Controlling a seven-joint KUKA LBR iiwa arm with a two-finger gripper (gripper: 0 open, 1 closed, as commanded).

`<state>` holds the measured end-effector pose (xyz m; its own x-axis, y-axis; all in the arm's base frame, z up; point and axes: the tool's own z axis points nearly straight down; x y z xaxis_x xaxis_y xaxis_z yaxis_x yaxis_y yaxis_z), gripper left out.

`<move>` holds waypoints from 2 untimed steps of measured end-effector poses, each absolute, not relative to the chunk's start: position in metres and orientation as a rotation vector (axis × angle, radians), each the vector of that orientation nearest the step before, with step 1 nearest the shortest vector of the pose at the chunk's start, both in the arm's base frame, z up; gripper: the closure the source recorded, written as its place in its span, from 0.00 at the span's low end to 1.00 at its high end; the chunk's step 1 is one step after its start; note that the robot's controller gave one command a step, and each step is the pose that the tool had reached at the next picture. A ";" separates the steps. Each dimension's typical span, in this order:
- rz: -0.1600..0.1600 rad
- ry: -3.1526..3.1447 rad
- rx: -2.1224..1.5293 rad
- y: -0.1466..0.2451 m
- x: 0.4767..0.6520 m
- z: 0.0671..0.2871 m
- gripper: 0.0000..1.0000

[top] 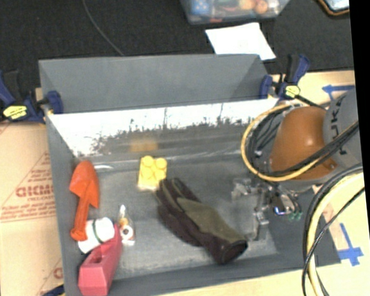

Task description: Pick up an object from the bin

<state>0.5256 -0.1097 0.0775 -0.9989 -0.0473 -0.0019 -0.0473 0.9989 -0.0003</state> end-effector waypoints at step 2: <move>-0.014 3.116 -0.260 -0.138 0.472 0.085 1.00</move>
Offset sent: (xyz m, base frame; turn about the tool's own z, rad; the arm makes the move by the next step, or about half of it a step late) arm 0.0000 0.0000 0.0000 0.0000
